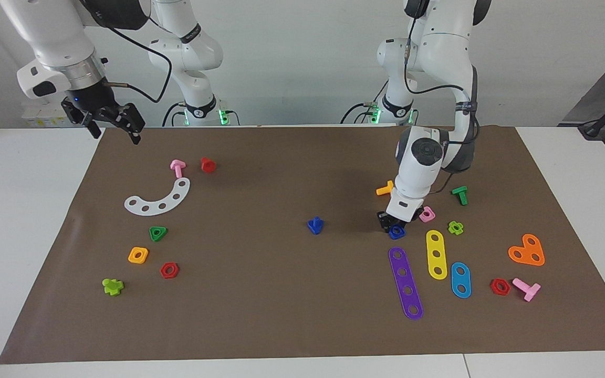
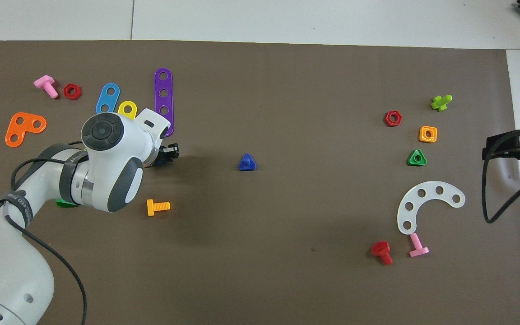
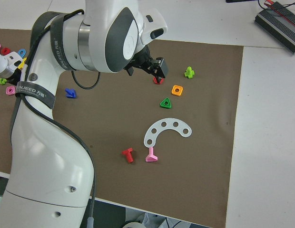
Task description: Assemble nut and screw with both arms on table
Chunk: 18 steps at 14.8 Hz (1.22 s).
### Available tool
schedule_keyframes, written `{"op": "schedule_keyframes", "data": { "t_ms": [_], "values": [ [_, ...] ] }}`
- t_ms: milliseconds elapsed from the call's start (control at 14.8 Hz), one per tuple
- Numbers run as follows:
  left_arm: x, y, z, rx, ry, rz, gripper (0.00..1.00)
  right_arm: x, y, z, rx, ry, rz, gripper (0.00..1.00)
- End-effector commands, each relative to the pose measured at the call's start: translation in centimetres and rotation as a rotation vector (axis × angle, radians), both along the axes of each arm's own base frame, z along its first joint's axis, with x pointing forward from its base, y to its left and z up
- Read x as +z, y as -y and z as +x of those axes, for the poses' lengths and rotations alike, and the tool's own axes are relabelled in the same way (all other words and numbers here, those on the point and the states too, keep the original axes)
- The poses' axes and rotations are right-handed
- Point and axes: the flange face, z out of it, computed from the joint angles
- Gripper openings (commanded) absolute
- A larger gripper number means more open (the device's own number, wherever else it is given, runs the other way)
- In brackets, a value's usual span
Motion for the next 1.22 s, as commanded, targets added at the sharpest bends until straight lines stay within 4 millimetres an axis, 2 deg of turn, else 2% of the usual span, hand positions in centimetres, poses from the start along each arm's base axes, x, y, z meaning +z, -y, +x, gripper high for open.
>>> {"op": "schedule_keyframes", "data": {
  "t_ms": [0, 135, 271, 677, 813, 948, 1151],
  "values": [
    [1.9, 1.0, 2.3, -0.011, 0.029, 0.014, 0.19, -0.1, -0.2, -0.2, -0.006, 0.005, 0.016, 1.0],
    [4.2, 3.4, 3.8, -0.034, 0.025, 0.017, 0.18, -0.1, -0.1, -0.2, -0.006, 0.005, 0.016, 1.0],
    [6.5, 7.2, 4.2, -0.061, 0.019, -0.006, 0.18, 0.0, -0.1, -0.2, -0.006, 0.007, 0.016, 1.0],
    [8.9, 18.7, 1.2, -0.166, -0.024, -0.085, 0.18, -0.1, 0.0, -0.3, -0.004, 0.005, 0.016, 1.0],
    [8.9, 20.6, 0.0, -0.196, -0.028, -0.087, 0.19, -0.1, 0.1, -0.3, -0.006, 0.004, 0.016, 1.0],
    [7.7, 22.5, -1.1, -0.224, -0.037, -0.085, 0.18, -0.1, 0.1, -0.3, -0.006, 0.005, 0.016, 1.0],
    [7.4, 22.9, -1.4, -0.234, -0.036, -0.085, 0.18, -0.1, 0.2, -0.3, 0.002, 0.005, 0.016, 1.0]
  ]
}}
